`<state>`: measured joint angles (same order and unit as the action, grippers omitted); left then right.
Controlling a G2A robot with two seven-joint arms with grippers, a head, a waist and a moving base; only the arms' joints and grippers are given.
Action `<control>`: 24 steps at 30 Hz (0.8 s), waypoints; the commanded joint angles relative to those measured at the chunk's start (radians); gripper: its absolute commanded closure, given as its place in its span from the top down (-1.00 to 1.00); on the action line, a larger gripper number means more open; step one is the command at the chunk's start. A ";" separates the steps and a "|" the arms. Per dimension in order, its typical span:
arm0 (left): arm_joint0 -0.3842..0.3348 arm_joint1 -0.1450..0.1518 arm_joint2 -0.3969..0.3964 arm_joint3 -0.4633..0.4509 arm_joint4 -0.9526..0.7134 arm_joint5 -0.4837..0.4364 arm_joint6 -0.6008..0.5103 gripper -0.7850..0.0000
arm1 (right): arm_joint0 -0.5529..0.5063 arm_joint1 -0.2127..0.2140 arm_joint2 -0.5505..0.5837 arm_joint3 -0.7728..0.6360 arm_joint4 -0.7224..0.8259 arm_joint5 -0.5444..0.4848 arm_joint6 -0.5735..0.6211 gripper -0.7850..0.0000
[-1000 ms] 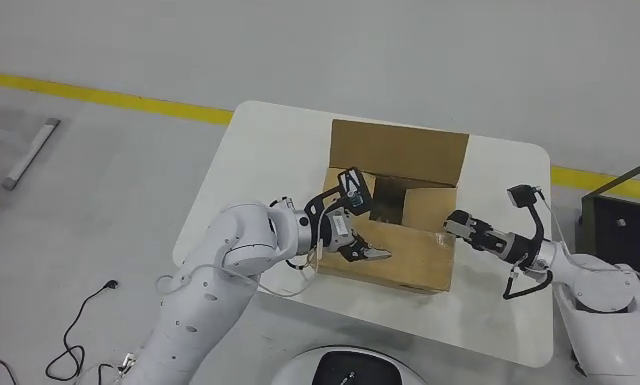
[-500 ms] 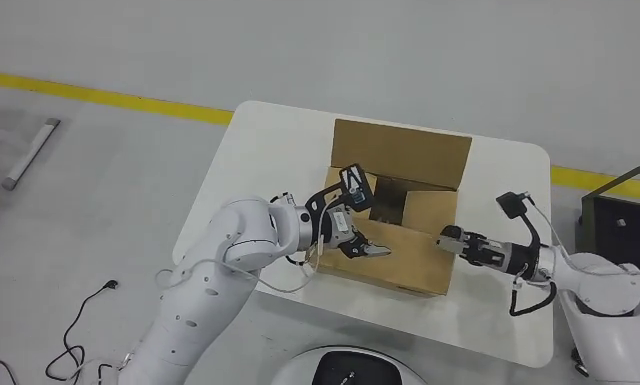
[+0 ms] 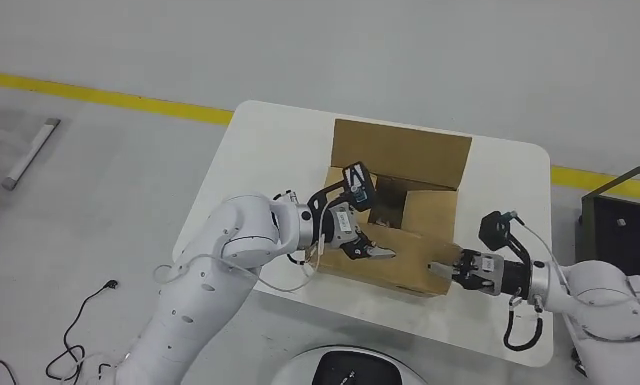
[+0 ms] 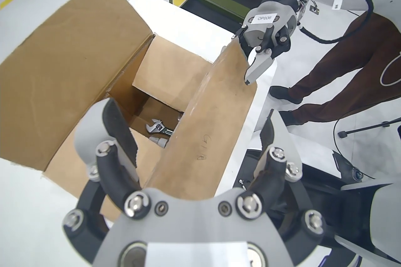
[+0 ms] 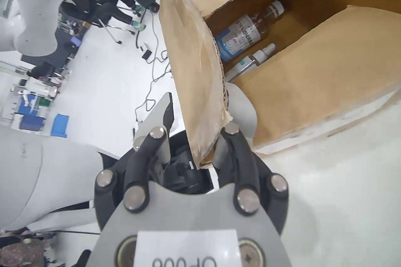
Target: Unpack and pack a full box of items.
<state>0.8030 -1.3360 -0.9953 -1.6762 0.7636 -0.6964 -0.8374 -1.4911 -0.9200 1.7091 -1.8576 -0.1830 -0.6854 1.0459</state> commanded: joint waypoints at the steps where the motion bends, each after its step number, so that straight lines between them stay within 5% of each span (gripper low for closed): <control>1: 0.000 0.000 0.000 0.000 0.000 0.000 0.000 1.00 | -0.017 -0.001 0.009 -0.032 -0.090 -0.002 -0.059 -1.00; 10: 0.000 0.000 0.000 0.000 0.000 0.000 0.000 1.00 | -0.062 -0.004 0.020 -0.086 -0.274 -0.061 -0.254 -1.00; 18: 0.018 0.003 -0.041 -0.033 0.046 0.087 0.160 0.95 | -0.108 -0.003 0.037 -0.132 -0.396 -0.121 -0.361 -1.00; 22: 0.007 0.001 -0.030 -0.007 0.105 0.172 0.157 -0.76 | -0.122 -0.001 0.048 -0.149 -0.444 -0.137 -0.386 -1.00; 23: 0.000 0.000 -0.021 0.003 0.134 0.200 0.142 -1.00 | -0.125 -0.001 0.050 -0.156 -0.459 -0.140 -0.393 -1.00; 24: -0.007 -0.001 -0.010 0.011 0.156 0.223 0.129 -1.00 | -0.130 -0.001 0.052 -0.160 -0.470 -0.142 -0.403 -1.00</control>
<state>0.8011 -1.3364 -1.0140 -1.6714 0.8978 -0.4958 -0.6975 -1.6181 -0.9209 1.7602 -2.0148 -0.6457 -0.8262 0.6486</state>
